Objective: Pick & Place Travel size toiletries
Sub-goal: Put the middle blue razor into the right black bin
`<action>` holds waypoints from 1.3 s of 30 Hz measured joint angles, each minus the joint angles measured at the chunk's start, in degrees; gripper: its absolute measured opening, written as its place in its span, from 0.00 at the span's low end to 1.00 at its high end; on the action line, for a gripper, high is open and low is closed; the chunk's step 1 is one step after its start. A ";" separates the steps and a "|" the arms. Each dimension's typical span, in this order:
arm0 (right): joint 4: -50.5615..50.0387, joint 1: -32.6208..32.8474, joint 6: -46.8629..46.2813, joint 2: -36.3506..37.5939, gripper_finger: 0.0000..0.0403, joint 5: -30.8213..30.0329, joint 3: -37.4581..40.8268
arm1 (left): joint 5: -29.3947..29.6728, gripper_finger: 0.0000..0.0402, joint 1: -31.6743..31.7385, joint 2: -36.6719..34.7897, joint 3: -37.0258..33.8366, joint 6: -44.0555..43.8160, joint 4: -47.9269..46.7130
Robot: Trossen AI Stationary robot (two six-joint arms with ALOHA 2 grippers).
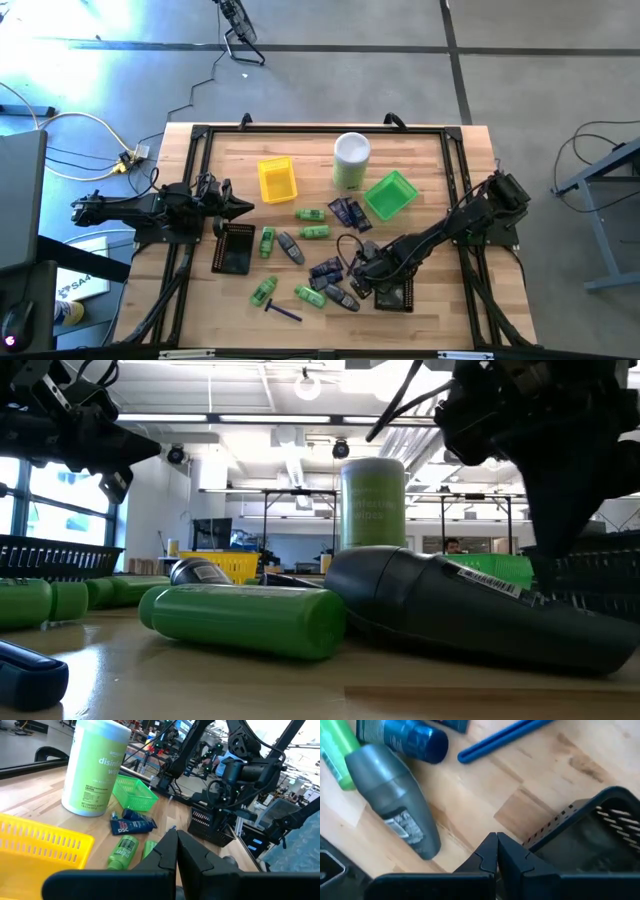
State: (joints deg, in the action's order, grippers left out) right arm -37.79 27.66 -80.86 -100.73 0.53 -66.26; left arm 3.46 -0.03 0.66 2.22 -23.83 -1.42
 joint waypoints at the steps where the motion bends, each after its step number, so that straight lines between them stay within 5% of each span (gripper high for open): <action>1: -0.20 0.10 0.00 0.00 0.01 0.05 0.00 | 0.01 0.01 0.00 0.01 0.00 0.00 0.00; 16: 6.37 -1.69 7.13 3.46 0.01 -2.59 -0.04 | 0.02 0.01 0.01 0.01 0.00 0.00 -0.01; 29: 6.77 -7.23 31.35 6.58 0.01 4.22 -0.04 | 0.02 0.01 0.00 0.01 -0.02 -0.02 -0.01; 39: 7.72 -9.85 44.68 6.58 0.01 3.91 -0.04 | 0.02 0.01 0.00 0.01 -0.02 -0.02 0.01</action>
State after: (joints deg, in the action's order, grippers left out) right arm -30.07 17.81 -36.18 -94.15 4.43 -66.30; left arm 3.49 -0.03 0.67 2.20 -23.86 -1.41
